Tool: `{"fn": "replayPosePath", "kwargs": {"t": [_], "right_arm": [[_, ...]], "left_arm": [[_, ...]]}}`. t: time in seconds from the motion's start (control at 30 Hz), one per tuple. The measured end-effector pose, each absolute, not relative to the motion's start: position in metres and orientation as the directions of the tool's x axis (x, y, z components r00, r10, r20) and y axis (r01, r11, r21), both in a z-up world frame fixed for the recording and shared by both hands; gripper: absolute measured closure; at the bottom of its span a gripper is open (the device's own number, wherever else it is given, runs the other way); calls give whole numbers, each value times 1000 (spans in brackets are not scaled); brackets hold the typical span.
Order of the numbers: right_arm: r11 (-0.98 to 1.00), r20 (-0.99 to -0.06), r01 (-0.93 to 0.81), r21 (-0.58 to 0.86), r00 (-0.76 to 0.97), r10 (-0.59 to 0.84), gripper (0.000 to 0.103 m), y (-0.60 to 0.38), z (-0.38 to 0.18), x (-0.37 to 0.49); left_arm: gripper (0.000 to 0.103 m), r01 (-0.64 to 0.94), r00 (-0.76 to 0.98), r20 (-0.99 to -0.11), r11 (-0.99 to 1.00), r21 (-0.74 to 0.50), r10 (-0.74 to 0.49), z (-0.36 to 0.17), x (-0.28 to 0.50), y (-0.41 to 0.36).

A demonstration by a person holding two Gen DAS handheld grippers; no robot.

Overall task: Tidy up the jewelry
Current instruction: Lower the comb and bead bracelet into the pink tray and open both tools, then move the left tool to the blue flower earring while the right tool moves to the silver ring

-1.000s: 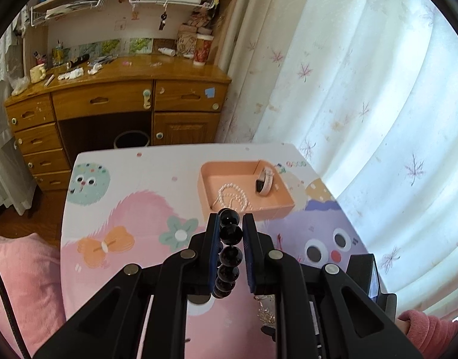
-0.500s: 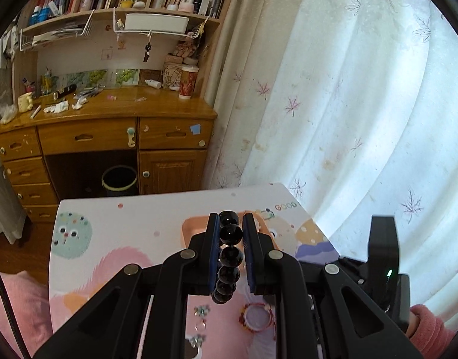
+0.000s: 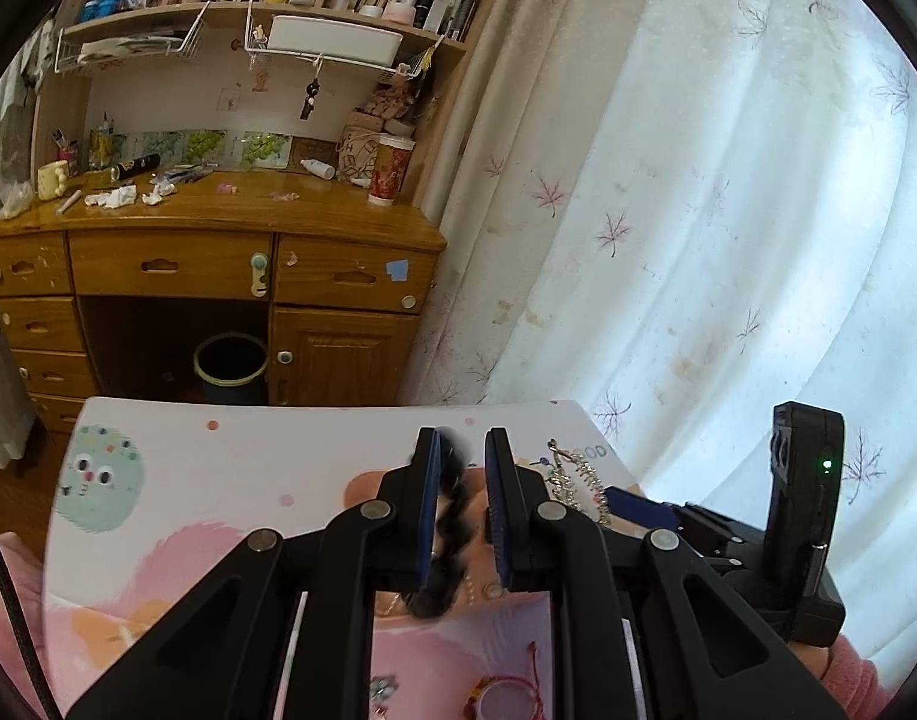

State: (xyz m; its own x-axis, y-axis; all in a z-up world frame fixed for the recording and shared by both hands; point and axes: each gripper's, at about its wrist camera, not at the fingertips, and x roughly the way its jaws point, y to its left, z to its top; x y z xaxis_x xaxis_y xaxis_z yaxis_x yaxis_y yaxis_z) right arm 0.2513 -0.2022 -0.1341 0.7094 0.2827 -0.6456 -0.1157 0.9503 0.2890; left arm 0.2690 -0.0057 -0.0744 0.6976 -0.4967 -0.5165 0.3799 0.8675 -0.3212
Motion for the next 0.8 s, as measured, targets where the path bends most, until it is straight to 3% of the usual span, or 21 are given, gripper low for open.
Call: {"fn": "replayPosePath", "kwargs": {"t": [0.37, 0.57, 0.63, 0.7, 0.8], "right_arm": [[943, -733, -112, 313, 603, 315, 28, -211, -176, 280], [939, -727, -94, 330, 609, 317, 27, -217, -172, 274], [941, -724, -73, 330, 621, 302, 27, -221, -167, 269], [940, -718, -55, 336, 632, 294, 27, -224, -163, 264], [938, -708, -19, 347, 650, 275, 27, -228, -154, 253]], "left_arm": [[87, 325, 666, -583, 884, -336, -466, -100, 297, -24], [71, 300, 647, -619, 895, -330, -445, -102, 299, -17], [58, 293, 644, -627, 898, -329, -439, -101, 298, -12], [50, 290, 646, -629, 901, -321, -432, -99, 294, -6], [47, 286, 646, -640, 909, -302, -416, -97, 287, 3]]}}
